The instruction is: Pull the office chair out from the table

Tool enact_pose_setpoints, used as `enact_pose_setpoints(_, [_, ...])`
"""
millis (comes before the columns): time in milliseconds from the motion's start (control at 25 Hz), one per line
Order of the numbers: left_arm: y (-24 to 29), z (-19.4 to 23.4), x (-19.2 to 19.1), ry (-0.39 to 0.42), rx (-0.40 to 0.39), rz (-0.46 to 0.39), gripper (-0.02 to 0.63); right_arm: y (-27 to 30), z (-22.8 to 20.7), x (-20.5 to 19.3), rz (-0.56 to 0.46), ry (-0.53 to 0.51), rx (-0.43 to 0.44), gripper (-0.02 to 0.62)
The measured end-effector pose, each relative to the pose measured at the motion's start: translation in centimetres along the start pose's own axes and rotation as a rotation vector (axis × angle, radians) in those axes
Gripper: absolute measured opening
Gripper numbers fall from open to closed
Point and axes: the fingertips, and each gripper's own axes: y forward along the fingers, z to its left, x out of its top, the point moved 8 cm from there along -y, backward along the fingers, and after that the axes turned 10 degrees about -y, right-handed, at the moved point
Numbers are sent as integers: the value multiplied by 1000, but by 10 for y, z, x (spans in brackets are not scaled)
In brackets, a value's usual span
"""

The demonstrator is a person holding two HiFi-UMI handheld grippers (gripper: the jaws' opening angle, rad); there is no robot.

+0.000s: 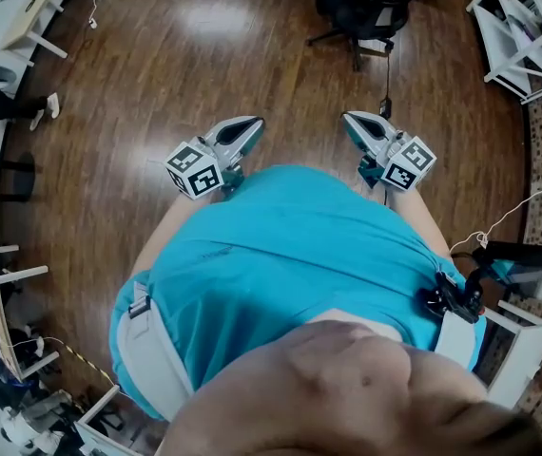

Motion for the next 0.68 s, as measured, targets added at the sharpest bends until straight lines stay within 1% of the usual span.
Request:
enact_pose_setpoints(280, [-4,-1,2,0,1,-6,2,9,3,1,35,-26,7,6])
enact_pose_setpoints(680, [-1,-5,0,11,0,-7,2,5,2,1,40,-43,16,6])
